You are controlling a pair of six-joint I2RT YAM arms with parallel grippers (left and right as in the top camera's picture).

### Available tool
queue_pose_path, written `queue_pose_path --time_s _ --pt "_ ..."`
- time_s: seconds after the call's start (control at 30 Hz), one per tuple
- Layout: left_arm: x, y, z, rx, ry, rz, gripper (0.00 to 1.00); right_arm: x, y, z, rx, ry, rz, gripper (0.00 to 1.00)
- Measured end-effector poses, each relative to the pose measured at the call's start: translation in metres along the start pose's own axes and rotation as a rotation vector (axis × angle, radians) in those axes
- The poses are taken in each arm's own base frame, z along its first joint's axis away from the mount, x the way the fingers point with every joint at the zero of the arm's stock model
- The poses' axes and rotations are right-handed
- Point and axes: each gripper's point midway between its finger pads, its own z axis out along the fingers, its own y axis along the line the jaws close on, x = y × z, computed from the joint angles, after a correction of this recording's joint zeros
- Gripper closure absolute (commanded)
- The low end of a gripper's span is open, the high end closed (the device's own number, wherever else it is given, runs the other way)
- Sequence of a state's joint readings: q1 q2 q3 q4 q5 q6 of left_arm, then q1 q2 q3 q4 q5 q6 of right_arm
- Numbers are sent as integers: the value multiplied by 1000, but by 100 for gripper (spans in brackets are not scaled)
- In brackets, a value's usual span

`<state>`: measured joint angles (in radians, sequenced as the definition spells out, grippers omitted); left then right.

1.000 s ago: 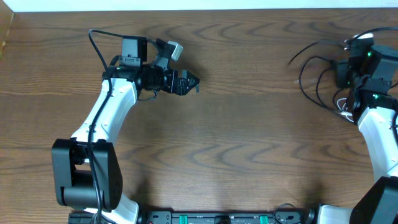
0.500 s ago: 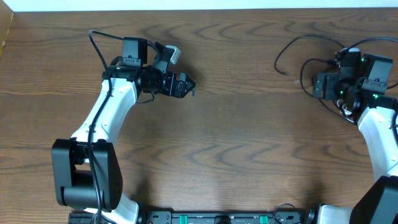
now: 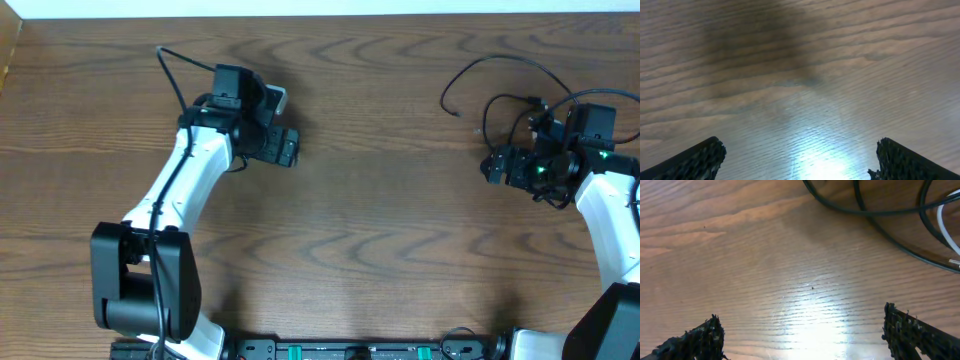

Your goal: Untangle cables

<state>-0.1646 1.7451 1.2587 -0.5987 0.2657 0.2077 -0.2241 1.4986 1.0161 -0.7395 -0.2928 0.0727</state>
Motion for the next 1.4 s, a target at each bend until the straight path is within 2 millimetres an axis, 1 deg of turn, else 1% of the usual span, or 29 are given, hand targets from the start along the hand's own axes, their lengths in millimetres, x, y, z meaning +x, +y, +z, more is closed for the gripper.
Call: queue_pose_path --time_s 0.27,1.23,1.4 --pt "2 5 1 -56 13 11 2 0 0 0 -1 0 15 1" --pt "2 7 1 -64 15 11 2 0 0 0 -1 0 15 1" --pt "3 14 0 -107 20 11 2 0 0 0 -1 0 16 1"
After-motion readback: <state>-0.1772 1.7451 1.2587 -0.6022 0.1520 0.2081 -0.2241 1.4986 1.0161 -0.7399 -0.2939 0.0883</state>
